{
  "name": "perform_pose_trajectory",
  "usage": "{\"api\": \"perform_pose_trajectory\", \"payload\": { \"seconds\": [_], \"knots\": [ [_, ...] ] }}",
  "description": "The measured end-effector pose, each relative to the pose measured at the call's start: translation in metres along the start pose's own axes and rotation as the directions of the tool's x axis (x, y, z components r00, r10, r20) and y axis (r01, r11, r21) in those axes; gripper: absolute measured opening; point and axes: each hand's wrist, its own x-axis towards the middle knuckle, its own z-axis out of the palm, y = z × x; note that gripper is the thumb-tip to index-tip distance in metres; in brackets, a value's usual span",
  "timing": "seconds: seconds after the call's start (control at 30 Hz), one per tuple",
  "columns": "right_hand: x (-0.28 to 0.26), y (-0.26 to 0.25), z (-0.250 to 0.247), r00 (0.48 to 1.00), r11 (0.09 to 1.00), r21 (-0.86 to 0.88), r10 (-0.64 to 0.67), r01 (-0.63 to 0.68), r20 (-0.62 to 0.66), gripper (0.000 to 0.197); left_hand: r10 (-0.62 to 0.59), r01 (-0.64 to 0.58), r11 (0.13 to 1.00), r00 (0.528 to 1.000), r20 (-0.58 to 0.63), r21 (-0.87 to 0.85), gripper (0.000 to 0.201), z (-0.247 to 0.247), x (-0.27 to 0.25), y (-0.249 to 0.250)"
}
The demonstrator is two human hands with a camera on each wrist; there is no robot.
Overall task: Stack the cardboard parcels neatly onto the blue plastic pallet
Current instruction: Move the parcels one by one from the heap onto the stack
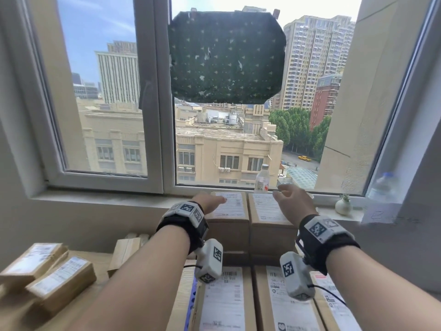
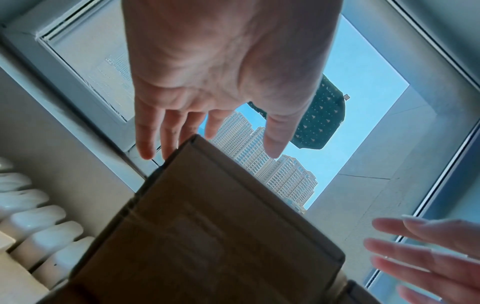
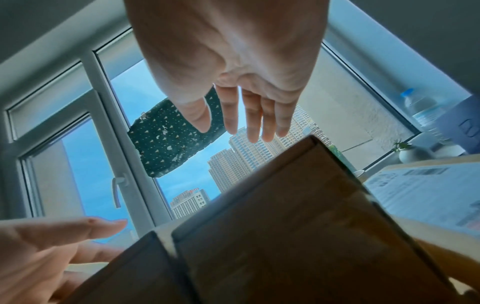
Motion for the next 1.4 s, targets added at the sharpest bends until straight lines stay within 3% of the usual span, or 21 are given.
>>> {"api": "perform_pose_trajectory", "payload": {
  "seconds": [0.17, 0.27, 0.37, 0.5, 0.63, 0.93, 1.17, 1.4],
  "knots": [
    [-0.017, -0.018, 0.007, 0.988, 0.984, 0.089, -0.151, 0.153, -0.038, 0.028, 0.007, -0.012, 0.998, 0.996, -0.086, -0.063, 0.068, -0.006, -0.022, -0.011],
    [-0.029, -0.029, 0.017, 0.977, 0.953, 0.22, -0.193, 0.209, -0.091, 0.016, -0.021, 0.007, 0.994, 0.991, -0.13, -0.109, 0.077, -0.008, -0.03, -0.028],
    [-0.041, -0.041, 0.027, 0.974, 0.925, 0.303, -0.215, 0.227, -0.074, 0.019, -0.019, -0.003, 0.993, 0.983, -0.183, -0.116, 0.067, -0.01, -0.038, -0.041],
    [-0.06, -0.056, 0.046, 0.932, 0.914, 0.199, -0.363, 0.353, 0.012, 0.016, 0.004, -0.021, 0.997, 0.973, -0.232, -0.072, 0.053, -0.012, -0.049, -0.056],
    [-0.083, -0.076, 0.071, 0.894, 0.898, 0.135, -0.434, 0.419, 0.113, 0.016, -0.007, 0.002, 1.0, 0.971, -0.241, -0.022, 0.053, -0.018, -0.061, -0.081],
    [-0.12, -0.134, 0.154, 0.859, 0.893, 0.14, -0.45, 0.428, 0.246, 0.019, -0.036, 0.048, 0.998, 0.961, -0.274, 0.037, 0.049, -0.08, -0.075, -0.161],
    [-0.155, -0.172, 0.233, 0.883, 0.921, 0.106, -0.39, 0.375, 0.26, 0.018, -0.077, 0.096, 0.994, 0.958, -0.275, 0.055, 0.045, -0.137, -0.084, -0.244],
    [-0.187, -0.184, 0.302, 0.917, 0.958, -0.002, -0.273, 0.286, 0.293, 0.022, -0.095, 0.092, 0.996, 0.971, -0.218, -0.021, 0.04, -0.164, -0.08, -0.318]
  ]
}}
